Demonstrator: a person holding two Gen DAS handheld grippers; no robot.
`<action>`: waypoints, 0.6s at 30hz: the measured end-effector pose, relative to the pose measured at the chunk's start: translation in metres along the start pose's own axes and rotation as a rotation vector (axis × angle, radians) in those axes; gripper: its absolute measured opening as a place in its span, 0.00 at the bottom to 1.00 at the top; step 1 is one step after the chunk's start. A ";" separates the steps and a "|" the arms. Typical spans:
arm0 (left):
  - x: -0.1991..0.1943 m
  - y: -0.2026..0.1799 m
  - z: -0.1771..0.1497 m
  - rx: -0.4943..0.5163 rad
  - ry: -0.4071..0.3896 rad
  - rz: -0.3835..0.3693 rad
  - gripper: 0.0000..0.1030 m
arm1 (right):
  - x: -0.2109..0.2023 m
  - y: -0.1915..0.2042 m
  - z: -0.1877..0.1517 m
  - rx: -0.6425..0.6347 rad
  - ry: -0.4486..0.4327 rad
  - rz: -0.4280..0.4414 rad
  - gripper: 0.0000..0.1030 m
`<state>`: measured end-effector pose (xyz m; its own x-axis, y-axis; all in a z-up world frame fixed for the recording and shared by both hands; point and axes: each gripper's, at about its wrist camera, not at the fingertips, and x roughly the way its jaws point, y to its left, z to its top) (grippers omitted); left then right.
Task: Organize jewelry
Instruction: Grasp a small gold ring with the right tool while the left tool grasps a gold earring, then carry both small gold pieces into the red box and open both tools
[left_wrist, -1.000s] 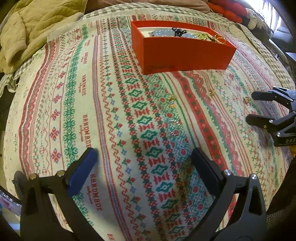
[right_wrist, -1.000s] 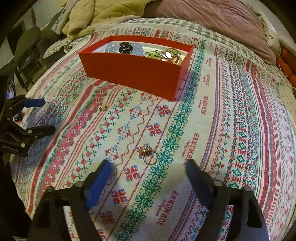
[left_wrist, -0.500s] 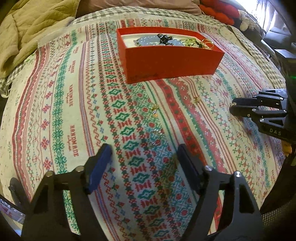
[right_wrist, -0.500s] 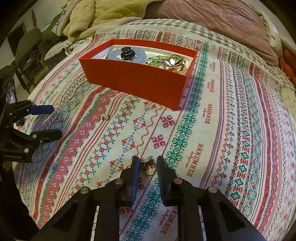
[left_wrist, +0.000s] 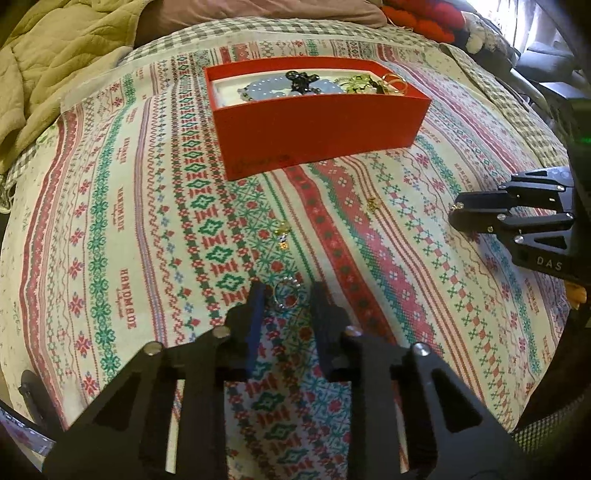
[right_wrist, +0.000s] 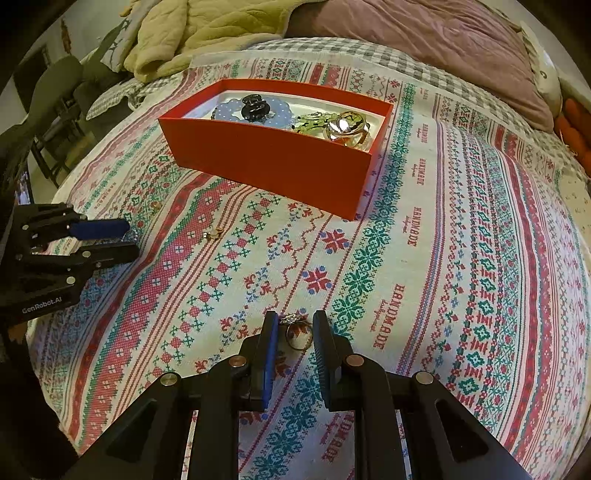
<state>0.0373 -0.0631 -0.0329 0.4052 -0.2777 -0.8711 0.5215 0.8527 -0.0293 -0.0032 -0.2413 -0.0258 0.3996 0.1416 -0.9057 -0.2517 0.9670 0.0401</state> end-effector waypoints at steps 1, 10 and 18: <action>0.000 0.000 0.000 0.000 0.000 -0.003 0.17 | 0.000 0.000 0.000 -0.001 0.000 0.000 0.18; -0.003 0.005 0.002 -0.044 0.004 -0.033 0.04 | -0.010 0.001 0.006 0.006 -0.022 0.005 0.18; -0.007 0.006 0.004 -0.056 0.003 -0.040 0.03 | -0.023 0.000 0.015 0.030 -0.055 0.013 0.18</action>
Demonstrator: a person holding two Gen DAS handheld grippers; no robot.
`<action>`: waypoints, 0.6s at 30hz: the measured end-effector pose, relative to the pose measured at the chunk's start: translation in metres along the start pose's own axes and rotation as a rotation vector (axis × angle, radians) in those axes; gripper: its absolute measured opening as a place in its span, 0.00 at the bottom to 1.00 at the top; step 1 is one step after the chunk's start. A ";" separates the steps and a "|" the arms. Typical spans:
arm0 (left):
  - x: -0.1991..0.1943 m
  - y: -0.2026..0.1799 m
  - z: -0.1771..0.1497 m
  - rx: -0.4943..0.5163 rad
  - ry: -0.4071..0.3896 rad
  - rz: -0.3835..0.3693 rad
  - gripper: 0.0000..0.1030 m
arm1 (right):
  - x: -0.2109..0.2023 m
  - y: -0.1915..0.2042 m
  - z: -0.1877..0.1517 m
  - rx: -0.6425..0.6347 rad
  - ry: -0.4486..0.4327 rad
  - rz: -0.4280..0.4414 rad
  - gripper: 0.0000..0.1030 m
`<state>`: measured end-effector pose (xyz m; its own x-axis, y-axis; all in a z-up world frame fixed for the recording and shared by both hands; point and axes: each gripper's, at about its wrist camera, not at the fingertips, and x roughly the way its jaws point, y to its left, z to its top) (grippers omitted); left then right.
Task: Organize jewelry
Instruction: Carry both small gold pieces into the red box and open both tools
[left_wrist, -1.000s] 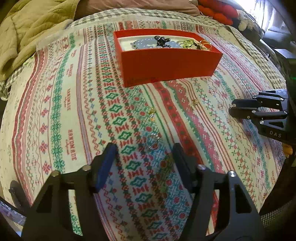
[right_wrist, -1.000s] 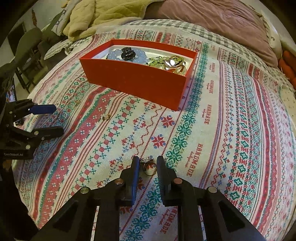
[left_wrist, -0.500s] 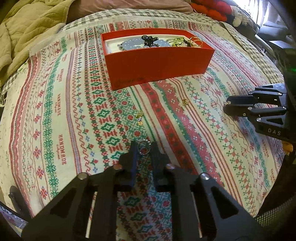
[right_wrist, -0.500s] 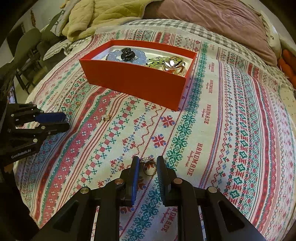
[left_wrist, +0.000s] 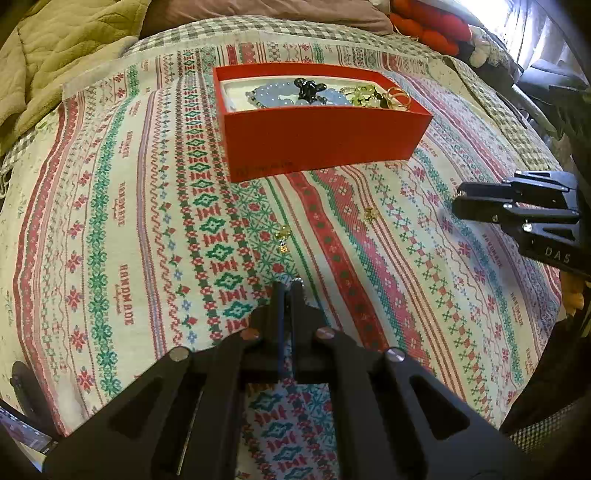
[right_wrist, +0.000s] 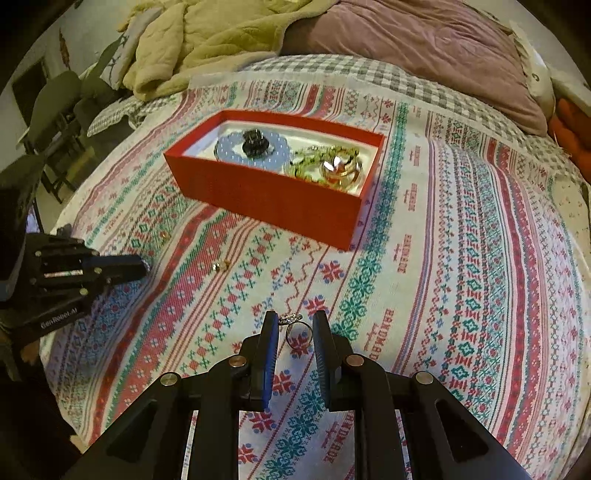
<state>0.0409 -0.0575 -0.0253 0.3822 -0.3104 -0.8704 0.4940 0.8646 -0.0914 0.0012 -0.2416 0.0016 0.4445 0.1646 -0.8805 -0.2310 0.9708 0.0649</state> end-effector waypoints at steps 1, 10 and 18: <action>-0.001 0.001 0.000 0.001 -0.001 0.001 0.03 | -0.001 0.000 0.001 0.000 -0.003 0.001 0.18; -0.014 0.004 0.007 -0.007 -0.042 0.001 0.03 | -0.010 -0.001 0.010 0.007 -0.024 0.009 0.18; -0.030 0.010 0.029 -0.035 -0.108 0.011 0.03 | -0.023 -0.002 0.032 0.034 -0.071 0.016 0.18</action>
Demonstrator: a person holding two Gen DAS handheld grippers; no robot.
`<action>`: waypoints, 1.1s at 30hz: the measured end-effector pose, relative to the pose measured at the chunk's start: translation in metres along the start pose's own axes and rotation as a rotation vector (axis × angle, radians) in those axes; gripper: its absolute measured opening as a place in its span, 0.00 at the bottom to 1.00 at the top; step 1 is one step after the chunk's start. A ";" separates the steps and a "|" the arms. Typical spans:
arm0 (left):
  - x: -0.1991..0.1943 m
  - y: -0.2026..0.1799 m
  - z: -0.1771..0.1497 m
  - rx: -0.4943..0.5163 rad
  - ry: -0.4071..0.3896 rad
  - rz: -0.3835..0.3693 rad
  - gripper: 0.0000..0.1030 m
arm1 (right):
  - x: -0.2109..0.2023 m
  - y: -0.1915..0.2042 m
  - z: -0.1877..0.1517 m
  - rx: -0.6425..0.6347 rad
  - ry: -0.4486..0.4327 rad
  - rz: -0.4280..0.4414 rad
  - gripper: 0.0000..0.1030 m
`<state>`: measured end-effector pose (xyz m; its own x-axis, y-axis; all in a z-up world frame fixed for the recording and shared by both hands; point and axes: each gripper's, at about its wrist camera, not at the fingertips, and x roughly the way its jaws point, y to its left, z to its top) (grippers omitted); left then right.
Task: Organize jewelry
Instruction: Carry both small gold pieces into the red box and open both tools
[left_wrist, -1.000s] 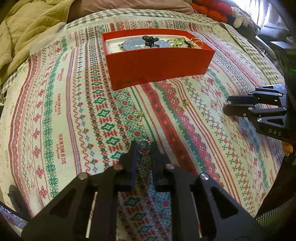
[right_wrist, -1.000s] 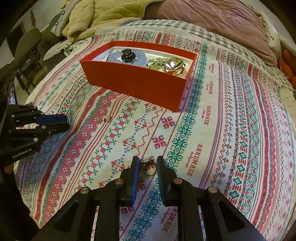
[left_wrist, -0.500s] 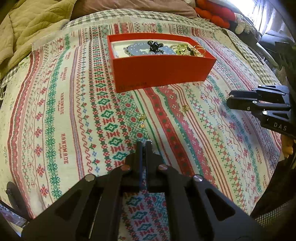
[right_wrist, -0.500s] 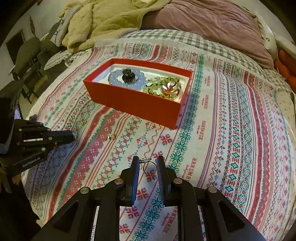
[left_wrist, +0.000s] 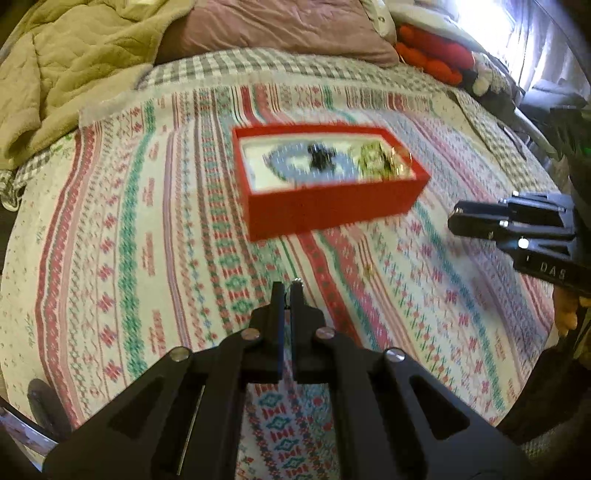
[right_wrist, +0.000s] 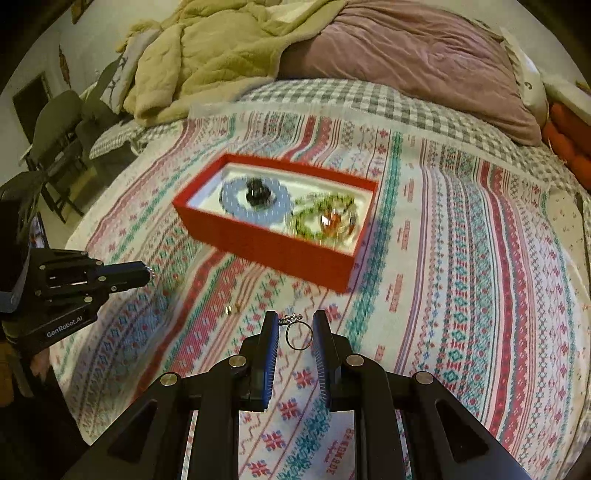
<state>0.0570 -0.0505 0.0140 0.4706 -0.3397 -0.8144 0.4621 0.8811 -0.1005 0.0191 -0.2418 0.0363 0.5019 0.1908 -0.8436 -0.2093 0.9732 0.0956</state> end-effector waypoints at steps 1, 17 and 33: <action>-0.002 0.000 0.004 -0.007 -0.009 -0.001 0.03 | -0.001 0.002 0.005 0.004 -0.009 0.003 0.18; 0.012 0.000 0.052 -0.105 -0.068 -0.015 0.03 | 0.014 0.007 0.058 0.086 -0.047 0.030 0.19; 0.042 0.005 0.063 -0.152 -0.043 -0.007 0.04 | 0.047 -0.002 0.072 0.176 -0.002 0.049 0.19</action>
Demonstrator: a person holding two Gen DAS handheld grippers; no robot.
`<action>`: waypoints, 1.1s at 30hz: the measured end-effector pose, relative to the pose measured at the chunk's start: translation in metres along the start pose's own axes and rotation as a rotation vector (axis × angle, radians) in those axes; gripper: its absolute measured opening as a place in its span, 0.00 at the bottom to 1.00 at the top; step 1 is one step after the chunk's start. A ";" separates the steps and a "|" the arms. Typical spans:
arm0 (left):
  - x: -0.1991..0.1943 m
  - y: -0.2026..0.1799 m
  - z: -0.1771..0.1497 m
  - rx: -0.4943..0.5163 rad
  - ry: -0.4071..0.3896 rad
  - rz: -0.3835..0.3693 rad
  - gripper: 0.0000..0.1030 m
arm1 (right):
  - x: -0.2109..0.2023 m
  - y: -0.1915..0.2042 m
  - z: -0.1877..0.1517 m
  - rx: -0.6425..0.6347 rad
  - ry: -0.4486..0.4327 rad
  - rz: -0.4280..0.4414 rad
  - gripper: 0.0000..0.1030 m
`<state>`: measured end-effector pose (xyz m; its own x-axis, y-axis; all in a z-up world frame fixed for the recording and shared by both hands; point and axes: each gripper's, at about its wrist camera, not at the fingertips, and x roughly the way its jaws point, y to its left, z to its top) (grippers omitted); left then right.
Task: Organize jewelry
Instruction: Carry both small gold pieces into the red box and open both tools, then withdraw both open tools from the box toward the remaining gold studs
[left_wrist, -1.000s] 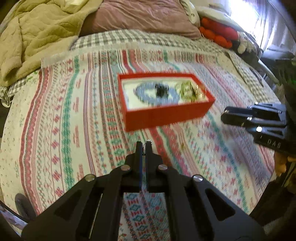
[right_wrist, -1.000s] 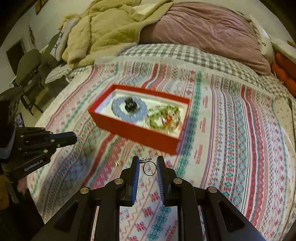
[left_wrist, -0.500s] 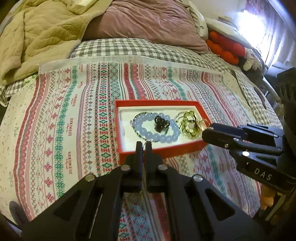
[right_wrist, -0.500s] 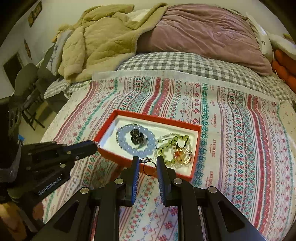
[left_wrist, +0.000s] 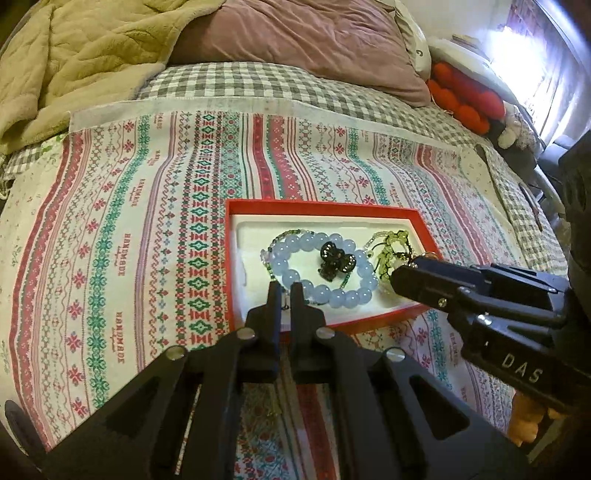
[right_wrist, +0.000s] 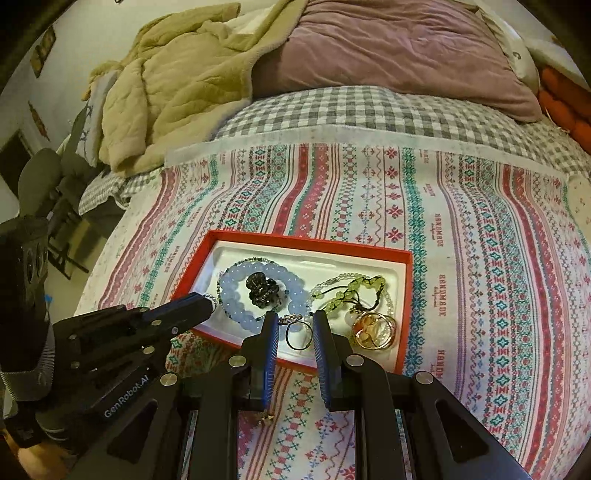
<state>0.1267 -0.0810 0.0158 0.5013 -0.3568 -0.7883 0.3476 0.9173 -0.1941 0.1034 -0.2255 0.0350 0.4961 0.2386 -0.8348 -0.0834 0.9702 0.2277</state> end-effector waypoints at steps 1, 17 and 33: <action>-0.001 0.000 0.000 0.003 -0.003 0.000 0.04 | 0.001 0.000 0.000 0.001 0.002 -0.001 0.19; -0.022 -0.003 -0.004 0.057 -0.016 0.054 0.40 | -0.005 -0.005 0.004 0.005 -0.008 -0.050 0.21; -0.044 -0.009 -0.034 0.081 0.054 0.138 0.80 | -0.054 -0.003 -0.019 -0.042 -0.064 -0.070 0.76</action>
<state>0.0743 -0.0673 0.0325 0.5059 -0.2166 -0.8349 0.3426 0.9388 -0.0359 0.0605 -0.2406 0.0697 0.5564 0.1685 -0.8136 -0.0820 0.9856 0.1481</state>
